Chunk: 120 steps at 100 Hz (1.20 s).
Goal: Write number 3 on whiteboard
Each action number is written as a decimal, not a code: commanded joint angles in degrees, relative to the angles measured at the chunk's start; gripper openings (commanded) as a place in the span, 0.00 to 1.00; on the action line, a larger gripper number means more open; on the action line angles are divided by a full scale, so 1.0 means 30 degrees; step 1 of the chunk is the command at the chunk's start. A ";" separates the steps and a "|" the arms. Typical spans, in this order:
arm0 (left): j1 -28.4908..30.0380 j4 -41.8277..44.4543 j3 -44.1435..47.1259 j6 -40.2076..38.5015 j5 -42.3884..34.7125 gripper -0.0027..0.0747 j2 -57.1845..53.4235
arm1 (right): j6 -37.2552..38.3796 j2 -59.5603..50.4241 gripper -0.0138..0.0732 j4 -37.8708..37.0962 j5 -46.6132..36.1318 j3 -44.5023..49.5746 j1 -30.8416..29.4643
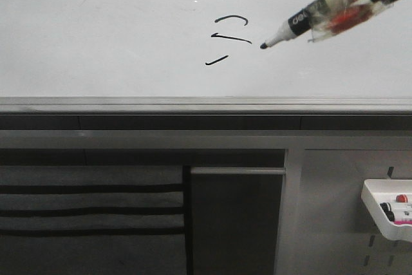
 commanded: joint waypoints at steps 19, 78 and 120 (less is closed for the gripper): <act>0.0096 -0.0864 -0.0534 0.0307 0.0159 0.64 0.0831 | -0.0240 -0.0295 0.13 0.0645 -0.2713 0.0606 -0.0001; -0.3190 -0.5560 -0.1768 1.0002 0.1307 0.64 0.4002 | -0.4695 0.2506 0.13 0.1192 -0.2442 -0.1429 0.4771; -0.4006 -0.5007 -0.1768 1.0546 0.0703 0.64 0.4002 | -0.6823 0.4178 0.13 0.1115 -0.1440 -0.4702 0.6376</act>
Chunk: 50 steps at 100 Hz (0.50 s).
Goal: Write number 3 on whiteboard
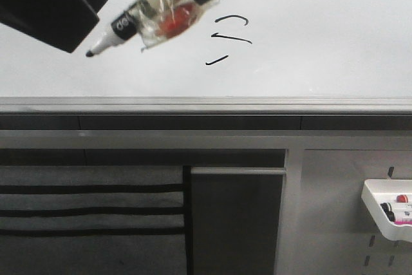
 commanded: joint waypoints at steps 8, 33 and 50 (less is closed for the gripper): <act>-0.0160 -0.0720 -0.0671 0.0204 -0.1176 0.64 -0.0231 | -0.1058 -0.0326 0.13 0.0467 0.0026 -0.1396 0.0025; -0.0211 -0.0564 -0.0671 0.0571 -0.1213 0.61 -0.0231 | -0.1935 -0.0326 0.13 0.0467 0.0268 -0.1576 0.0025; -0.0211 -0.0347 -0.0671 0.0615 -0.1213 0.50 -0.0231 | -0.2389 -0.0326 0.13 0.0467 0.0233 -0.1576 0.0025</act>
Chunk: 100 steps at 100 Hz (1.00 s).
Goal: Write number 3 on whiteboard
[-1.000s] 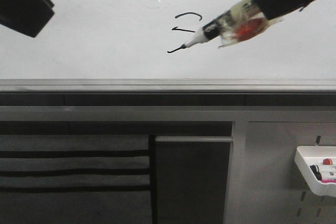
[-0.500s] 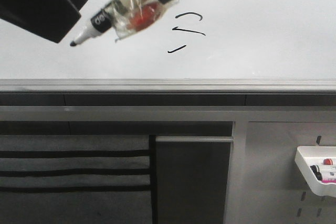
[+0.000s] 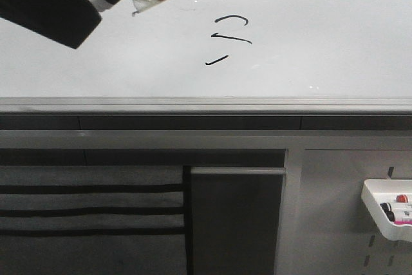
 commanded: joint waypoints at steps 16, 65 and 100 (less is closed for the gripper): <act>-0.0170 -0.1438 -0.0671 0.0168 -0.0550 0.43 -0.0231 | -0.0363 -0.0326 0.13 0.0467 -0.0715 -0.0654 0.0025; -0.0170 -0.2249 -0.0671 0.1614 -0.0203 0.29 -0.0231 | -0.0505 -0.0326 0.13 0.0467 -0.0715 -0.0654 0.0025; -0.0170 -0.2249 -0.0671 0.1614 -0.0203 0.01 -0.0231 | -0.0505 -0.0326 0.13 0.0540 -0.0715 -0.0654 0.0025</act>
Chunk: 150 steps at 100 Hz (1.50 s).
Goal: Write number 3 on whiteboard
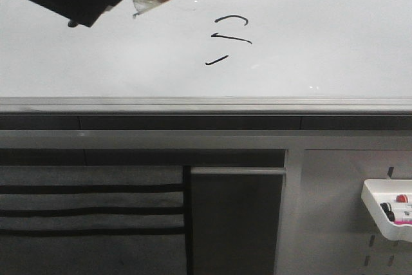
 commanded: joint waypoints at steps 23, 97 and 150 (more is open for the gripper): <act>-0.0162 -0.1205 -0.0671 -0.0106 -0.0356 0.01 -0.0231 | -0.0179 -0.0326 0.13 0.0540 -0.0726 -0.0654 0.0025; -0.0162 -0.1205 -0.0637 -0.0980 -0.2687 0.01 -0.0231 | -0.0179 -0.0326 0.47 0.0540 -0.0909 -0.0654 0.0025; 0.3874 -0.1089 -0.0397 -0.4828 -0.7557 0.01 0.0122 | 0.3326 -0.3397 0.47 0.0184 -0.2466 -0.0654 -0.8824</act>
